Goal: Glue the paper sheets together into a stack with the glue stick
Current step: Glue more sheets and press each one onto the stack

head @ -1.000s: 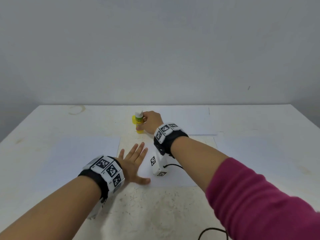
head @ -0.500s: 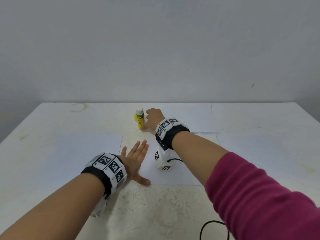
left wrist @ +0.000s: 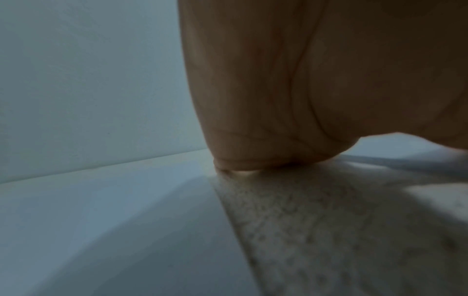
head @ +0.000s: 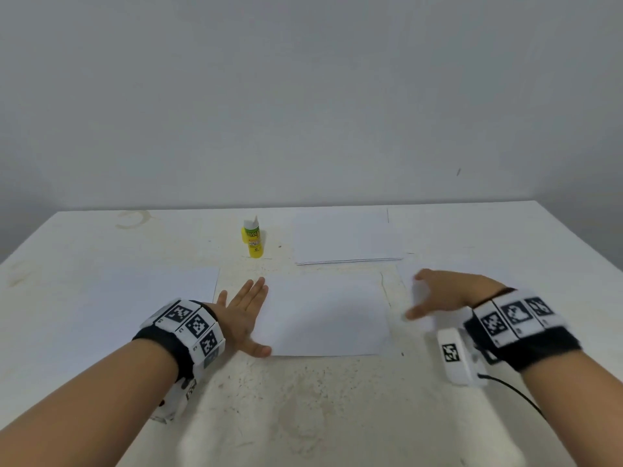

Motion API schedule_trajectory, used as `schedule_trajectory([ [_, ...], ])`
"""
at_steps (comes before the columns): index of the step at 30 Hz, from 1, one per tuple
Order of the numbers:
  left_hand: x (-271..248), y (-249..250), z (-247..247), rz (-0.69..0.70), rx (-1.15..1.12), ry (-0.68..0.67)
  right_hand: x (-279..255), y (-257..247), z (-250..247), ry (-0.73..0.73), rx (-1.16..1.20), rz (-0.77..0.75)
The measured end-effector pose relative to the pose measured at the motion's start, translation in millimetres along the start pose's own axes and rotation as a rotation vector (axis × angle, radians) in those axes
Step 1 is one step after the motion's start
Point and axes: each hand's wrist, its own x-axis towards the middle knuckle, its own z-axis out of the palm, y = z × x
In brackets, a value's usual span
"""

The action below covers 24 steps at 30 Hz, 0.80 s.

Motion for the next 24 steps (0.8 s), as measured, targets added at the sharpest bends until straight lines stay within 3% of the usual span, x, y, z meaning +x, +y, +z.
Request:
schedule_trajectory([
  [3,-1.5,0.5,-2.2,0.009,0.008,-0.012,7.5,26.4,20.7,0.015,-0.113,0.083],
  [5,-2.3,-0.3,-2.4,0.014,0.008,-0.016,12.9,37.8,33.1,0.047,-0.045,0.109],
  [13,-7.3,-3.9,-5.7,0.040,-0.037,-0.009,3.0,36.8,31.7,0.096,0.027,0.051],
  [18,-7.8,-0.1,-2.8,-0.013,0.013,0.035,1.4,42.9,23.9,0.167,0.083,0.045],
  [21,-6.9,1.4,-2.8,-0.031,0.051,0.064,-4.2,46.4,15.1,0.289,0.086,0.062],
  [24,-6.2,3.0,-3.7,-0.018,0.036,0.082,-18.6,41.1,2.5,0.544,0.119,0.119],
])
